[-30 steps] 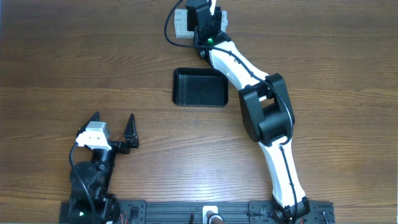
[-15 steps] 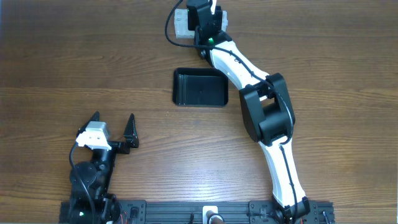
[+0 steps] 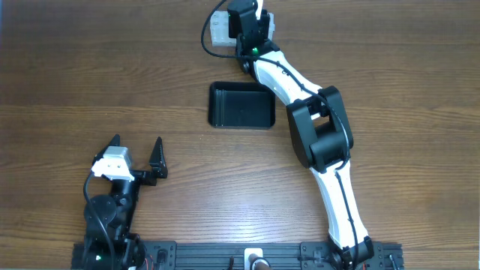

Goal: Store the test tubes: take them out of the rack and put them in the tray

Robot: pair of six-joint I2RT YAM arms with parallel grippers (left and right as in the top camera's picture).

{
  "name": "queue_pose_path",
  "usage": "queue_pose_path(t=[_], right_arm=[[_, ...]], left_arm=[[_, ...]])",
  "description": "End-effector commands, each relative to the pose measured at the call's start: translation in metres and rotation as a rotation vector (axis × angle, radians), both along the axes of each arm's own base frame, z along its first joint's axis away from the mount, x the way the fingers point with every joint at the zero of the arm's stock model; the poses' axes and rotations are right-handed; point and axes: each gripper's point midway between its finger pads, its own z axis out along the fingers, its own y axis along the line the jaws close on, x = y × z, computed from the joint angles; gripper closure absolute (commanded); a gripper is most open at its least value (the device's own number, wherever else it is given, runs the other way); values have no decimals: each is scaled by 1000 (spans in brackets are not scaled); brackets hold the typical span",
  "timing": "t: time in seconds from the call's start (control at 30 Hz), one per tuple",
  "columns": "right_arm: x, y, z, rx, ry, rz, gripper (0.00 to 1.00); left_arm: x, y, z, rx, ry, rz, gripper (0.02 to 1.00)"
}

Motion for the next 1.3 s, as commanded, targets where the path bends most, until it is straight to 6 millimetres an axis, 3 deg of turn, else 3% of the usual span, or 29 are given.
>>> queue_pose_path(t=[0.03, 0.2, 0.27, 0.33, 0.6, 0.73, 0.9, 1.1, 1.23, 1.3], right_arm=[[5, -3, 2, 0, -15, -14, 632], [5, -3, 3, 1, -18, -15, 704], [6, -3, 3, 1, -18, -15, 801], [5, -3, 3, 0, -18, -15, 836], [5, -1, 4, -14, -22, -8, 842], [5, 3, 14, -43, -37, -5, 842], [2, 6, 54, -78, -72, -16, 858], [-12, 5, 146, -55, -165, -26, 864], [-34, -1, 206, -14, -217, -26, 858], [-48, -6, 224, 6, -208, -30, 866]], left_arm=[[0, -1, -1, 10, -4, -7, 18], [0, -1, -1, 10, -4, -7, 18], [0, -1, -1, 10, -4, -7, 18], [0, -1, -1, 10, -4, -7, 18], [0, -1, -1, 10, -4, -7, 20], [0, -1, -1, 10, -4, -7, 18], [0, -1, -1, 10, -4, -7, 20], [0, -1, -1, 10, -4, -7, 18], [0, -1, -1, 10, -4, -7, 18], [0, -1, -1, 10, -4, -7, 18]])
